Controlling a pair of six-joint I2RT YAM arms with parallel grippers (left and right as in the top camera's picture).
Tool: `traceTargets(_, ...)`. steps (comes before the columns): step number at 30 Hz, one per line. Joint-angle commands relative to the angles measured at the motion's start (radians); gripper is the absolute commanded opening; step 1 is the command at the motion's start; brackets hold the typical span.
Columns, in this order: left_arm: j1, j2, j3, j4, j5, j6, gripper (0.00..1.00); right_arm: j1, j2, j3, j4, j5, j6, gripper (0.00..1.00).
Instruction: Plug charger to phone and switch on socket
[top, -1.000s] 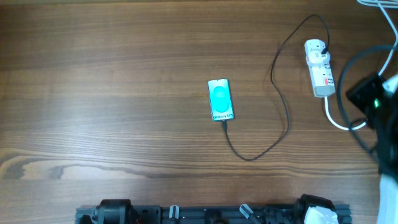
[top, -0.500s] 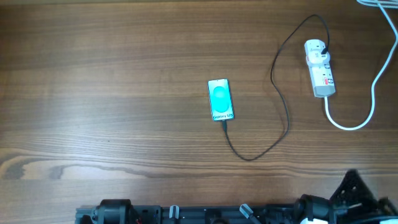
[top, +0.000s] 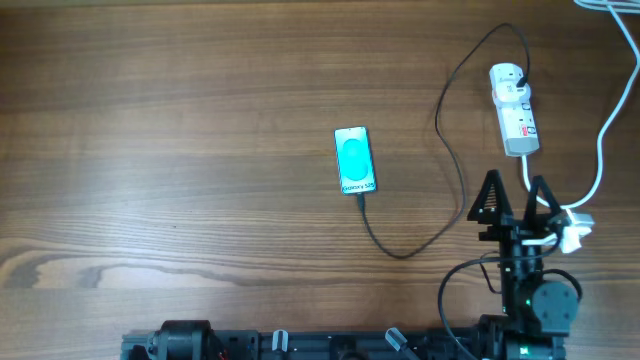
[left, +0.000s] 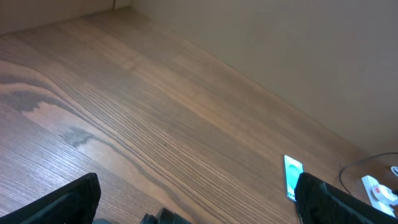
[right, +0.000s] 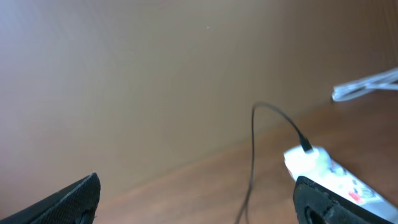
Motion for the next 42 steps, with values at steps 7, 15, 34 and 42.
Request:
traceTargets(7,0.005,-0.003,0.001,0.004,-0.010,-0.010,1.00,0.029,-0.014,-0.025,-0.155,-0.007,-0.202,1.00)
traceTargets(15,0.005,-0.003,0.001,0.004,-0.010,-0.010,1.00,0.029,-0.013,-0.025,-0.155,-0.007,-0.203,1.00)
traceTargets(34,0.034,-0.005,-1.231,1.396,0.190,0.257,1.00,0.029,-0.013,-0.025,-0.155,-0.007,-0.202,1.00)
traceTargets(42,0.035,-0.005,-1.297,1.551,0.208,0.362,1.00,0.029,-0.013,-0.025,-0.155,-0.006,-0.203,1.00)
